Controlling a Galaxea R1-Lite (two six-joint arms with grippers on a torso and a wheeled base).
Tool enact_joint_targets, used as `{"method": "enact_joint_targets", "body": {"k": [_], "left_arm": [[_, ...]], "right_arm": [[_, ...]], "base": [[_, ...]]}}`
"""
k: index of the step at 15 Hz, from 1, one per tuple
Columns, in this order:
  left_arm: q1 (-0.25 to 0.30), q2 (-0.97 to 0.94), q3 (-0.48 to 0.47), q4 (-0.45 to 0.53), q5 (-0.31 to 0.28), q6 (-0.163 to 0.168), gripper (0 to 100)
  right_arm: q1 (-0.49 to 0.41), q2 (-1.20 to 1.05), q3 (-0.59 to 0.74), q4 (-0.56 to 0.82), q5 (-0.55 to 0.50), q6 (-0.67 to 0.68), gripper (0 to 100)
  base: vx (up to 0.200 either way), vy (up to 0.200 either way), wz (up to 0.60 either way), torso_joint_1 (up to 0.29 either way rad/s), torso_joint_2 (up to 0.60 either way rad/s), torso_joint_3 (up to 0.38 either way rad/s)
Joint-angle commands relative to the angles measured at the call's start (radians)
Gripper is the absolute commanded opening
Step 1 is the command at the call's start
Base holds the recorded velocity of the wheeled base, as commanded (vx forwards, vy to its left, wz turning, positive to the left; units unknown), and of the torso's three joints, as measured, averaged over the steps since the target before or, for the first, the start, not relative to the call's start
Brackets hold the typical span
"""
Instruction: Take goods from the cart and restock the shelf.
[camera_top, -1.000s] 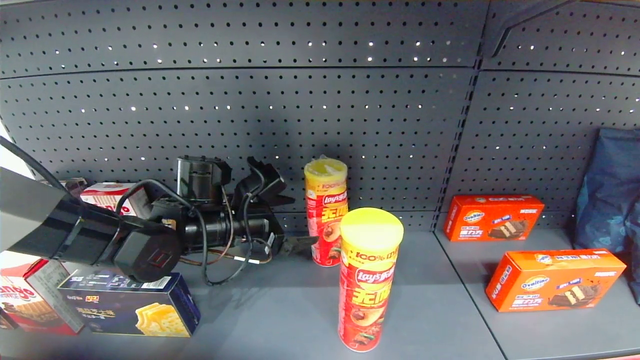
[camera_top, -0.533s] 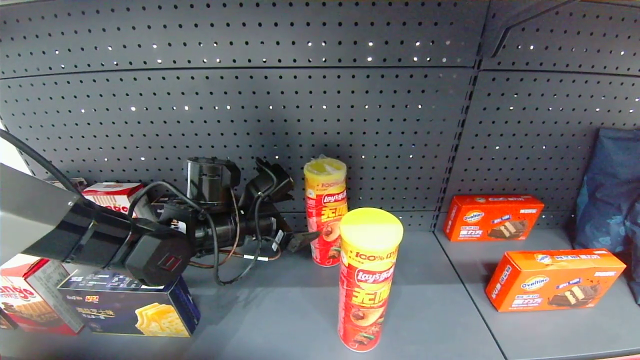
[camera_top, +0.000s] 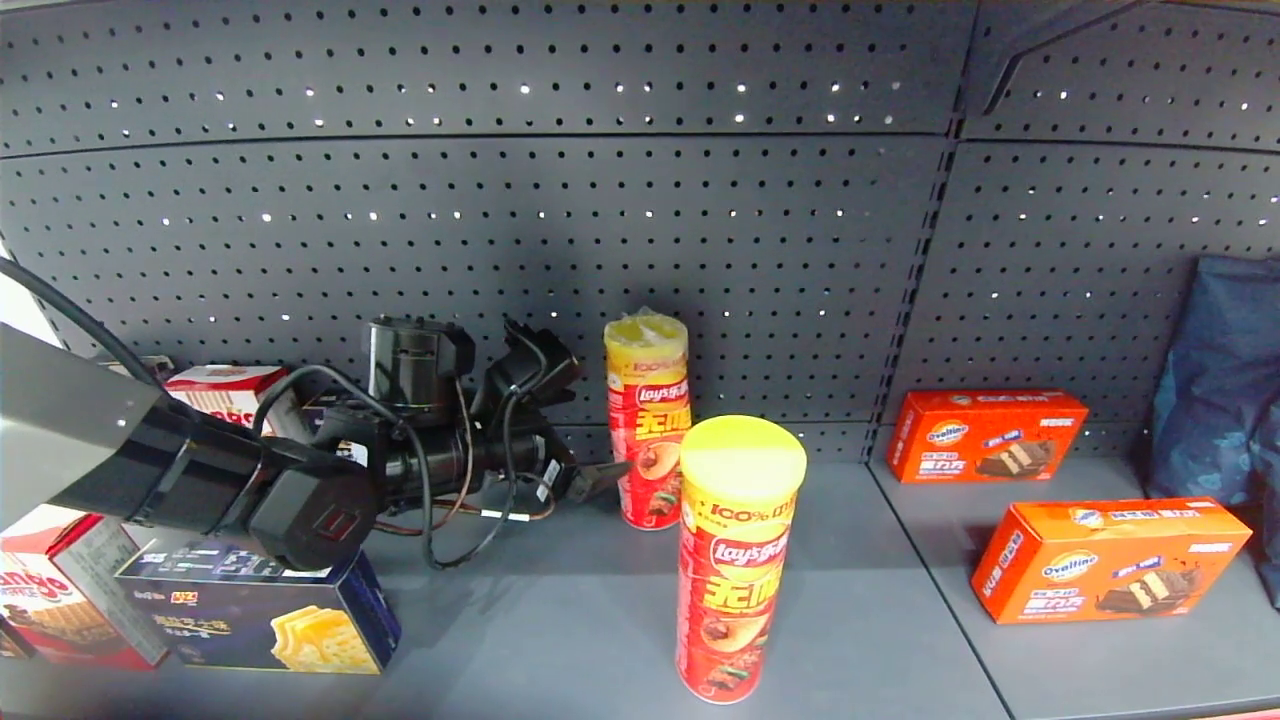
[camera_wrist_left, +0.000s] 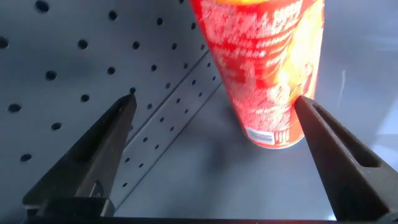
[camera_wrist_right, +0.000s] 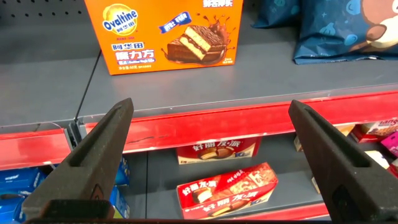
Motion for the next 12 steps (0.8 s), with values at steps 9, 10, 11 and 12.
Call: {"method": "enact_joint_targets", "body": {"k": [9, 10, 11, 12], "left_arm": [[0.030, -0.061, 0.051, -0.008, 0.003, 0.002, 100], [0.036, -0.061, 0.052, -0.008, 0.006, 0.004, 100], [0.036, -0.061, 0.051, -0.008, 0.015, 0.005, 100], [0.036, -0.059, 0.049, -0.008, 0.039, 0.007, 100]], "right_arm": [[0.000, 0.000, 0.000, 0.000, 0.000, 0.000, 100], [0.000, 0.001, 0.000, 0.000, 0.000, 0.002, 100], [0.000, 0.000, 0.000, 0.000, 0.000, 0.000, 100], [0.000, 0.001, 0.000, 0.000, 0.000, 0.002, 100]], "base": [[0.000, 0.000, 0.00, 0.000, 0.00, 0.000], [0.000, 0.000, 0.00, 0.000, 0.00, 0.000], [0.000, 0.000, 0.00, 0.000, 0.00, 0.000], [0.000, 0.000, 0.00, 0.000, 0.00, 0.000]]}}
